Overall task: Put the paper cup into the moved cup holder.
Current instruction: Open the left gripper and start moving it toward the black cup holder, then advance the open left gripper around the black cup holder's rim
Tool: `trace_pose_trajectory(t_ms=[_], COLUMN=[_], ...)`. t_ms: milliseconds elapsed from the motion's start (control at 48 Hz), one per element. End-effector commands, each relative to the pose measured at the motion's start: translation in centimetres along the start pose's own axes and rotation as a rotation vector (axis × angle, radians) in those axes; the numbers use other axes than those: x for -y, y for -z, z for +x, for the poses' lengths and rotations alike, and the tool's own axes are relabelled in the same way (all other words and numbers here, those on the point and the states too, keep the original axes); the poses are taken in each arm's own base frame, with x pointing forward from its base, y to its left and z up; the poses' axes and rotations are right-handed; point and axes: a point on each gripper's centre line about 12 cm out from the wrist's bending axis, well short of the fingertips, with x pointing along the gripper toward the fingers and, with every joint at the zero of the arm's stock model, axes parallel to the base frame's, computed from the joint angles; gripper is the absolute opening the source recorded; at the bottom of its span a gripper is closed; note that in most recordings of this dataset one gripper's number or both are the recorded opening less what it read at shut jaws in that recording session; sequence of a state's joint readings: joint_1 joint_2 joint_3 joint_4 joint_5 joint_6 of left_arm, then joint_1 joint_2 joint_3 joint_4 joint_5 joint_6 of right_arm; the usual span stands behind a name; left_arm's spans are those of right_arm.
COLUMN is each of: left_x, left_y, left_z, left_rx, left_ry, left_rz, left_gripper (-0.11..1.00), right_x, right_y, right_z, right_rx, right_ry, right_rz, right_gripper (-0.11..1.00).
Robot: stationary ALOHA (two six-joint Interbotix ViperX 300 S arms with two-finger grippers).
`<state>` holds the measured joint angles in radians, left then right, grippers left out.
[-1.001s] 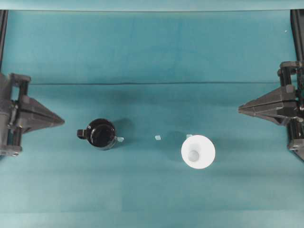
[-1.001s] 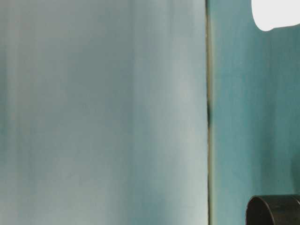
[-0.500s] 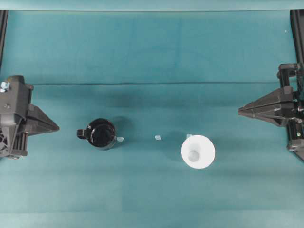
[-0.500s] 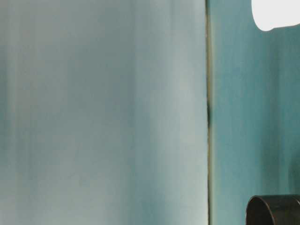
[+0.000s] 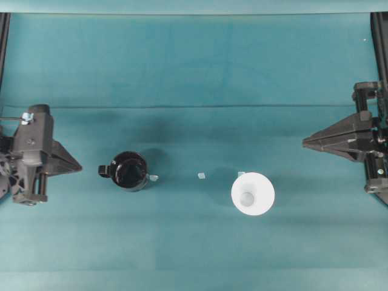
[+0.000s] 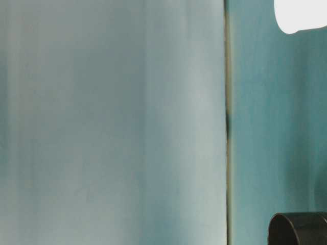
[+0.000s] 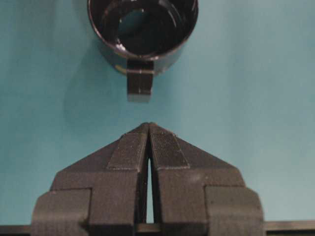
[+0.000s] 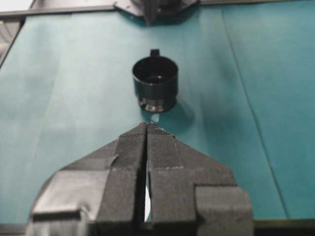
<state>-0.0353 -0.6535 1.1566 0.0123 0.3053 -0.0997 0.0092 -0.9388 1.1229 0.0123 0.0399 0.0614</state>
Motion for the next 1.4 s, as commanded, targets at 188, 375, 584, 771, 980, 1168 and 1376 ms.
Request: trace_pose_trajectory(t_ms=[188, 375, 584, 771, 980, 1168, 1376], left_x=[0.0, -0.1, -0.1, -0.1, 0.0, 0.0, 0.1], left_y=[0.3, 1.0, 1.9, 1.9, 1.3, 1.0, 1.0], left_z=[1.2, 1.3, 1.3, 1.2, 1.3, 2.3, 3.9], left_rx=[-0.043, -0.061, -0.093, -0.088, -0.054, -0.014, -0.004], left_ry=[-0.003, -0.007, -0.011, -0.01, -0.004, 0.003, 0.005], left_rz=[-0.014, -0.068, -0.094, -0.083, -0.059, -0.047, -0.041], left_gripper=[0.12, 0.65, 0.95, 0.93, 0.94, 0.94, 0.94], right_x=[-0.1, -0.1, -0.1, 0.0, 0.0, 0.0, 0.1], right_y=[-0.8, -0.8, -0.8, -0.9, -0.8, -0.7, -0.6], right_z=[0.2, 0.3, 0.3, 0.3, 0.2, 0.3, 0.2], right_rx=[0.015, 0.014, 0.014, 0.016, 0.014, 0.0, -0.003], right_ry=[-0.001, -0.001, -0.001, 0.002, 0.003, 0.004, 0.006], right_rz=[0.011, 0.011, 0.012, 0.013, 0.013, 0.013, 0.014], right_gripper=[0.02, 0.02, 0.02, 0.02, 0.02, 0.02, 0.02])
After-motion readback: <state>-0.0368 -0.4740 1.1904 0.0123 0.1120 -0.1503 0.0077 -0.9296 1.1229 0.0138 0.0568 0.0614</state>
